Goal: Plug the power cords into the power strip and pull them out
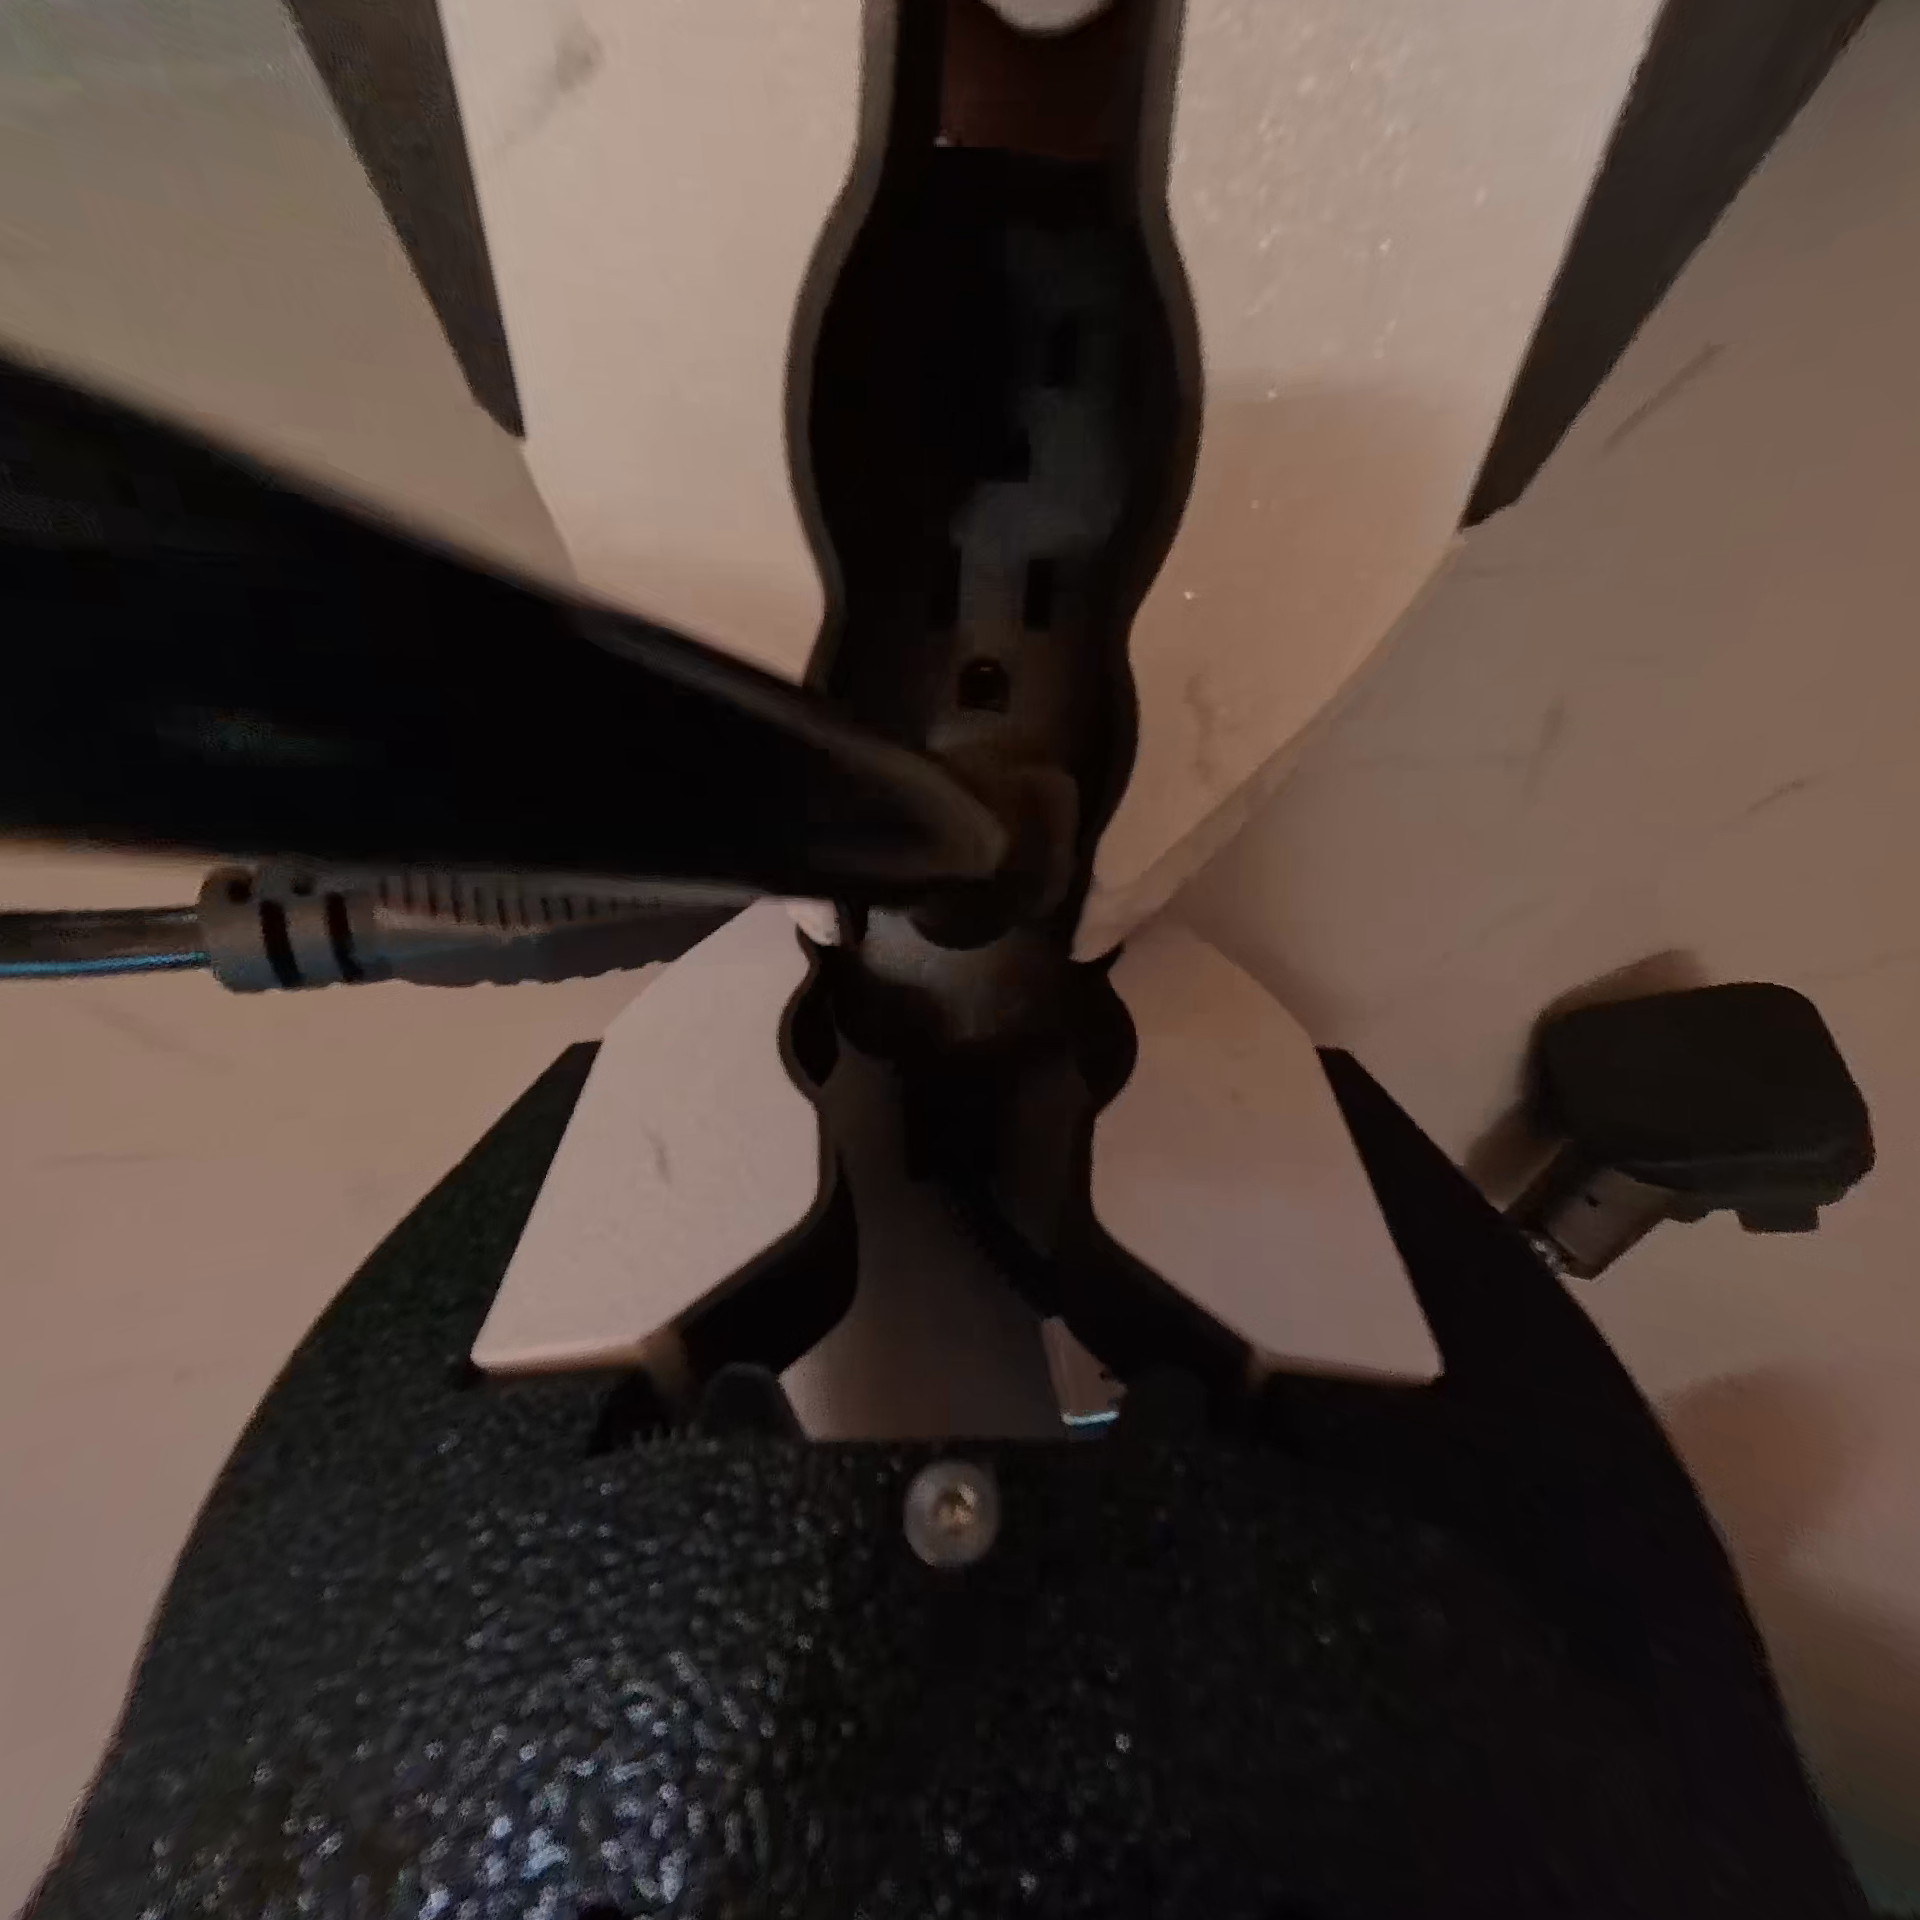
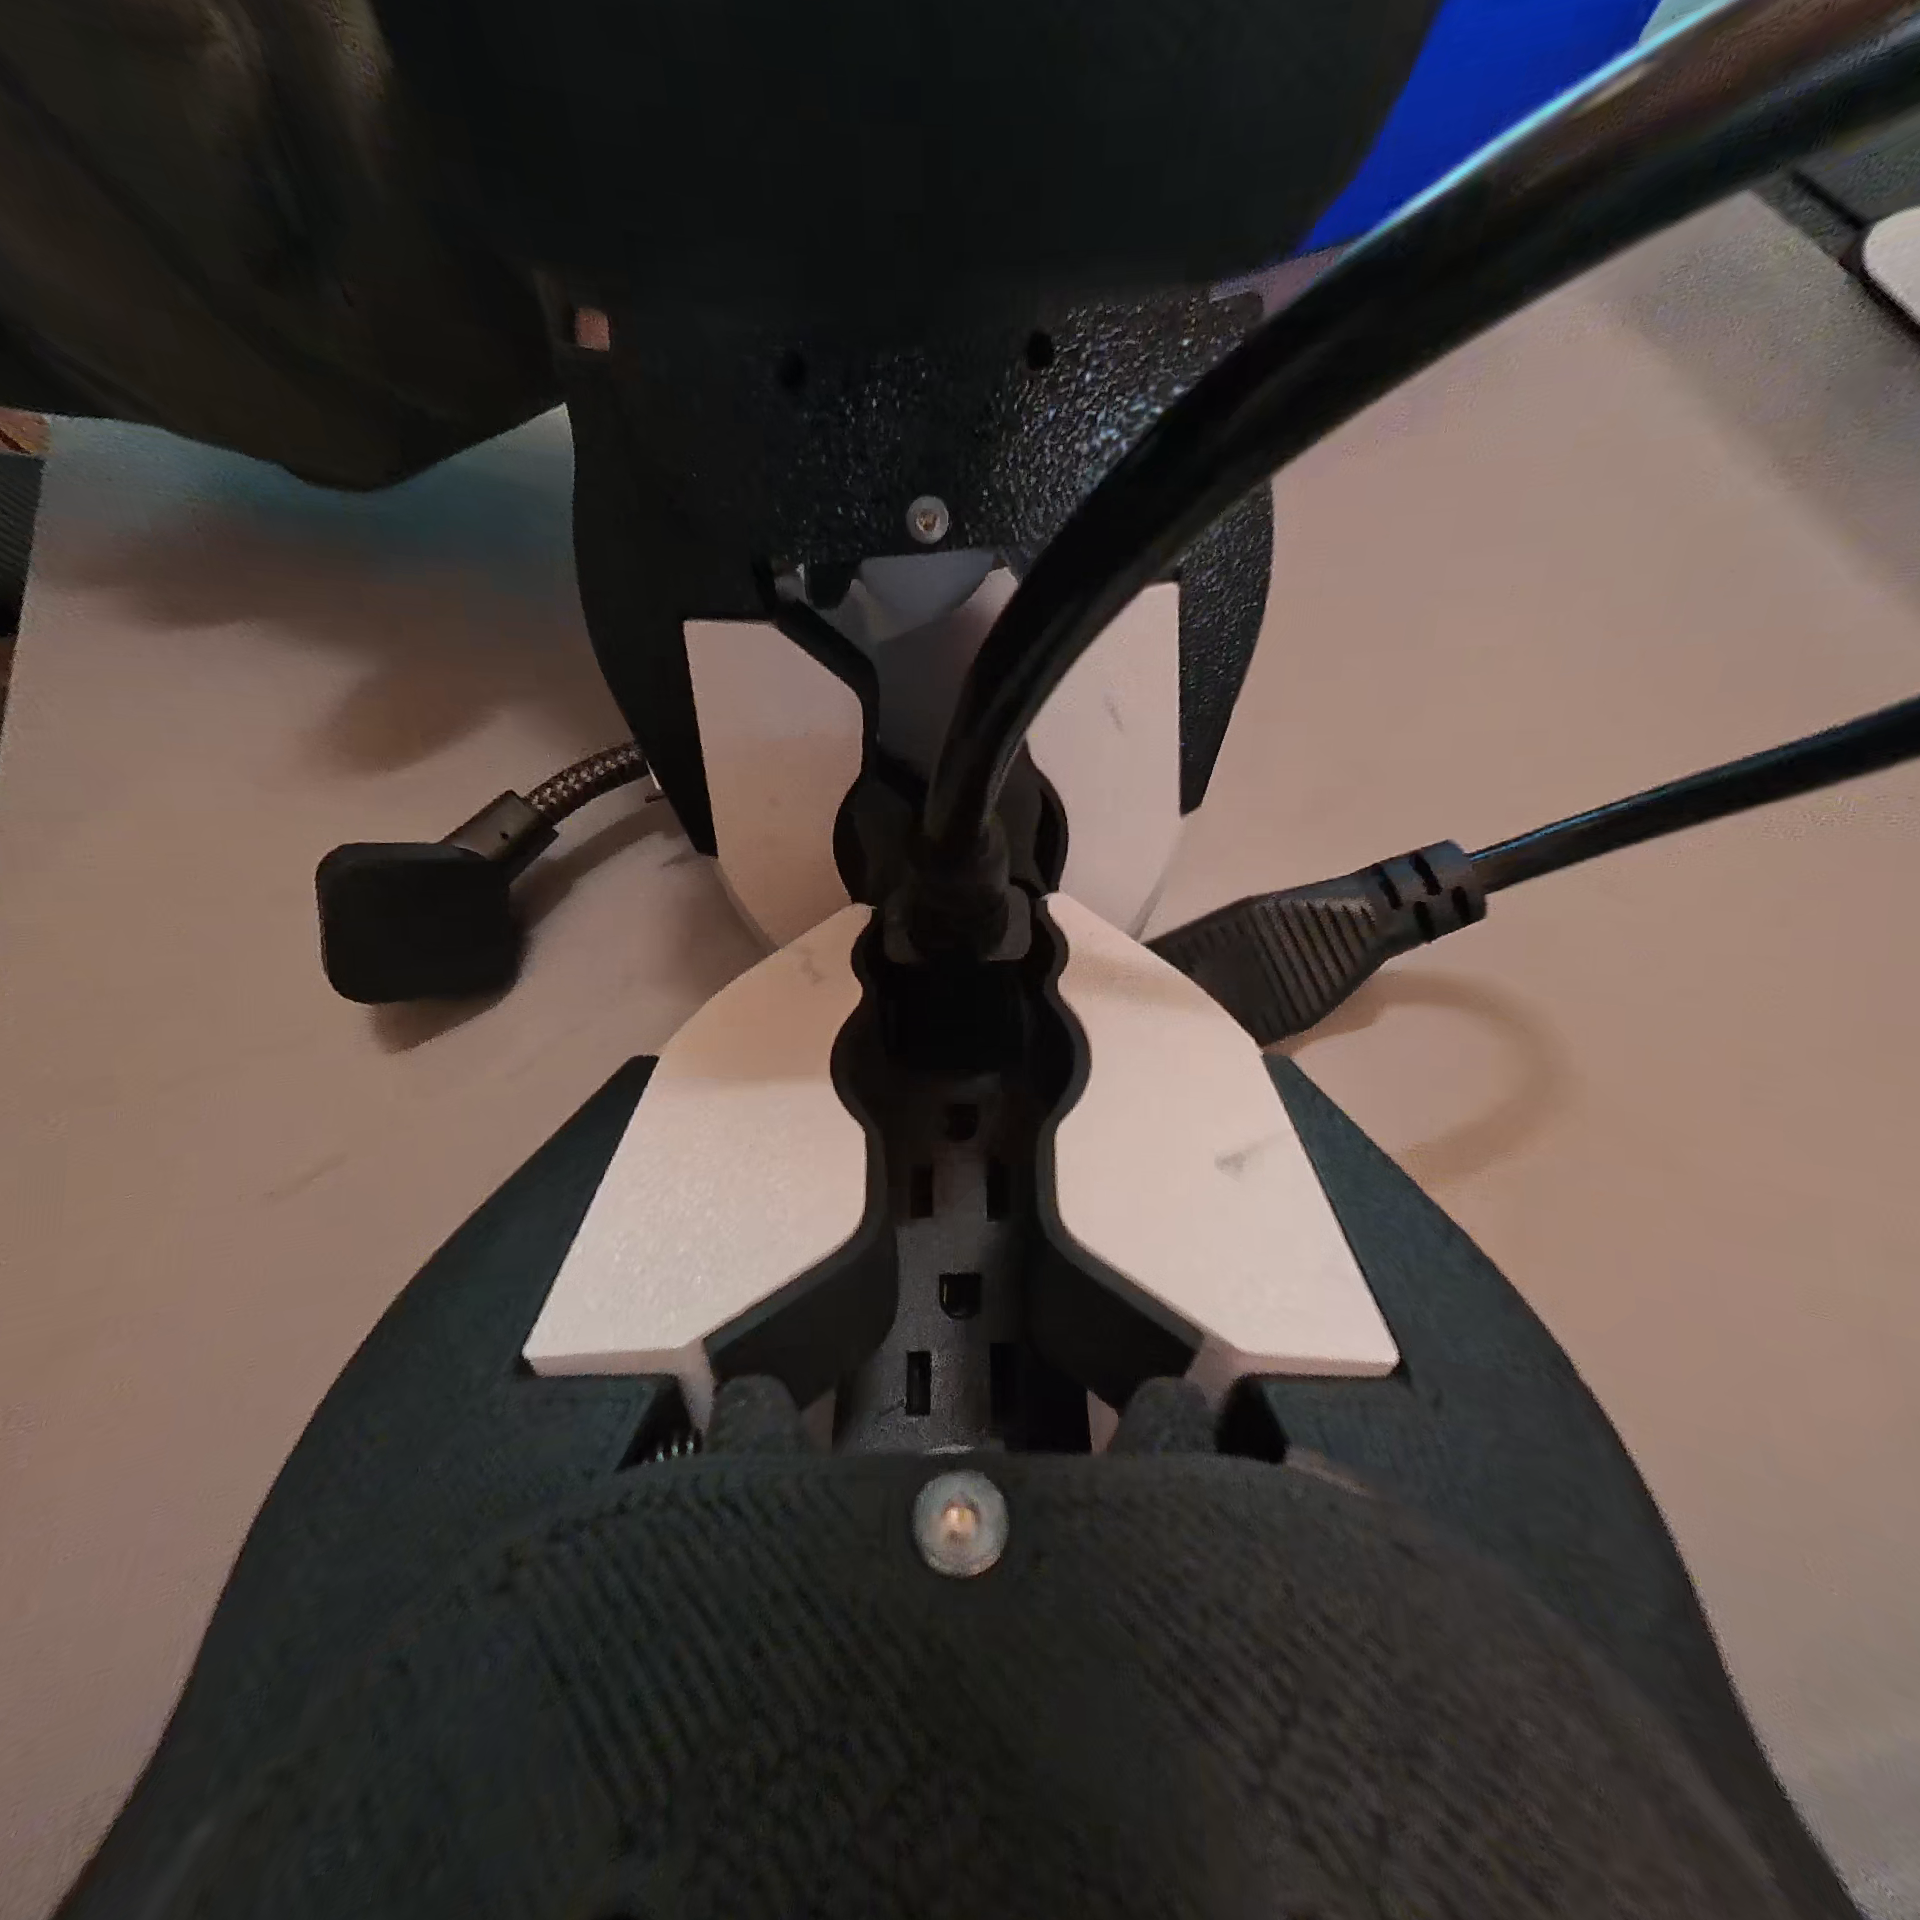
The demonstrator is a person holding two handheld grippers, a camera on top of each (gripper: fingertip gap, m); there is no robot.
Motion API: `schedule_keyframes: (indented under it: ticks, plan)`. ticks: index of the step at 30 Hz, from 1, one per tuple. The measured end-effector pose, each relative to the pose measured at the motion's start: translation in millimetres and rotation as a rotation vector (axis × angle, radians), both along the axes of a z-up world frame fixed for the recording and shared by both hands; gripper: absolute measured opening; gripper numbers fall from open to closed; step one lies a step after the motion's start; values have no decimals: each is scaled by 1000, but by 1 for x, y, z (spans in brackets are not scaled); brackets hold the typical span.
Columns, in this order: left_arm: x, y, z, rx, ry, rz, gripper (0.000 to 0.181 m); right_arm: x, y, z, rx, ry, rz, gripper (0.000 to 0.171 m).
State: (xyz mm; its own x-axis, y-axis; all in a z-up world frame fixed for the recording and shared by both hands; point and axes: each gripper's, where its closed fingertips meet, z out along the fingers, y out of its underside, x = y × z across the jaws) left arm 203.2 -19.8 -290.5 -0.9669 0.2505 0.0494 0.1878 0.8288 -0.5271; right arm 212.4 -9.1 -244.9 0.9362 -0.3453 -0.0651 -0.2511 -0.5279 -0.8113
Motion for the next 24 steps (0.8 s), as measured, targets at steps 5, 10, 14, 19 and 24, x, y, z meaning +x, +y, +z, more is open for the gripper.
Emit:
schedule_keyframes:
  ticks: [5, 10, 14, 19, 24]
  plan:
    - [-1, 2, -1, 14, -28, -39, 45, -3, 3, 0, -97, -42, -1, 25]
    - [-1, 0, -1, -14, -15, -9, 45, -2, 2, 1, -48, -11, -18, 25]
    - [-2, -1, 0, -34, -7, 5, 45, -2, 0, 0, -19, 11, -16, 26]
    - [-1, -3, 1, -65, -15, 22, 46, -2, -1, -1, -52, 24, -22, 26]
    - [-2, -4, 2, -101, -27, 45, 45, -5, -2, -4, -77, 22, -8, 26]
